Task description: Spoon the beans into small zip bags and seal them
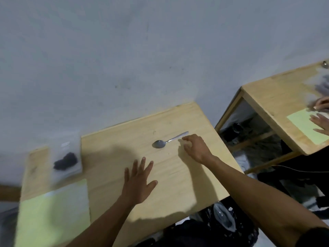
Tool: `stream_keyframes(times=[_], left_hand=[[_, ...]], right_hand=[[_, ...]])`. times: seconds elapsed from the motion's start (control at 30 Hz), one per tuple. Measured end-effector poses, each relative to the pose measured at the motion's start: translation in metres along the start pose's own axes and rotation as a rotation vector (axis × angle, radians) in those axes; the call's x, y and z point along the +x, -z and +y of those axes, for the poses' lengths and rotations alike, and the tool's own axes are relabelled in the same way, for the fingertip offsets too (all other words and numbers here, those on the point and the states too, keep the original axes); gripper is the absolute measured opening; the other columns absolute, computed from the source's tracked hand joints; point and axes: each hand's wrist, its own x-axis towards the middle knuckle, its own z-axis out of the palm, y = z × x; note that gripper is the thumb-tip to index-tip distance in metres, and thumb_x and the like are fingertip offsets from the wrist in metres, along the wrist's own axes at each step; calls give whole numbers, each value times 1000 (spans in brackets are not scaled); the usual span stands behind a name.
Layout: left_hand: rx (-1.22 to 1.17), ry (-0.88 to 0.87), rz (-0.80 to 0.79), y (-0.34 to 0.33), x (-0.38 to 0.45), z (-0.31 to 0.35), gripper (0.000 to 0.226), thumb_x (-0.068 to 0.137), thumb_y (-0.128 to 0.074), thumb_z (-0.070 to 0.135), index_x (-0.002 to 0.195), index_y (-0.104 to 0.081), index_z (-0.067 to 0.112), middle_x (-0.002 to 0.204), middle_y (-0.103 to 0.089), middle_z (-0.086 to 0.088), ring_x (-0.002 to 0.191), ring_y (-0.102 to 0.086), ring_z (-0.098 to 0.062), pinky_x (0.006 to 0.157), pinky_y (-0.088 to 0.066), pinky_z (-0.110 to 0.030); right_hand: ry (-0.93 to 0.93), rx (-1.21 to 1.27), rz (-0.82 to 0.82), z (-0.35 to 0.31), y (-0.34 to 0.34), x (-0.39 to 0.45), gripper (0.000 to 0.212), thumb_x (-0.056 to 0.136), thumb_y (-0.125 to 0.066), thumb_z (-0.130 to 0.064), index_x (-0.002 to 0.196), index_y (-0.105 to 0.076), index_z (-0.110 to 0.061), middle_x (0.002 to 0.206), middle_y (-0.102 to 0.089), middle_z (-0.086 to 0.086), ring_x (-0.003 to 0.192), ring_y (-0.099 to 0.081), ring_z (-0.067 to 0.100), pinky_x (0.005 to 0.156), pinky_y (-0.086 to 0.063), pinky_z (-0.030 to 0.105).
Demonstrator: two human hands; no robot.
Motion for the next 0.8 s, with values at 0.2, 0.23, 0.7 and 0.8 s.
stream_keyframes(times=[0.2,0.23,0.7,0.8], left_hand=[[-107,287,-30,15,-8,-45,71,98,-28,58,153,11,36,161,24,-2,149,19,-30,119,2,-54],[-122,313,-32,17,-8,-50,71,98,-29,57,153,10,36,162,22,-3,149,17,-31,119,1,-55],[-181,378,-41,21,-3,-56,78,92,-37,65,153,5,40,162,20,1,149,15,-32,117,-3,-61],[-182,372,-26,19,-5,-56,78,92,-37,66,153,6,41,162,20,1,149,15,-31,117,-2,-61]], right_hand=[[204,-345,-86,-24,-25,30,41,92,-49,-26,133,-53,-29,137,-46,1,121,-42,32,87,-45,39],[217,-388,-75,-26,-26,34,38,94,-46,-26,131,-52,-30,138,-45,0,121,-42,31,86,-44,39],[110,-295,-251,-41,-23,70,18,94,-46,-17,104,-61,-17,114,-62,5,107,-56,28,92,-44,40],[-73,42,-166,-53,-18,82,8,88,-53,-11,87,-60,-14,94,-65,2,90,-61,23,78,-46,29]])
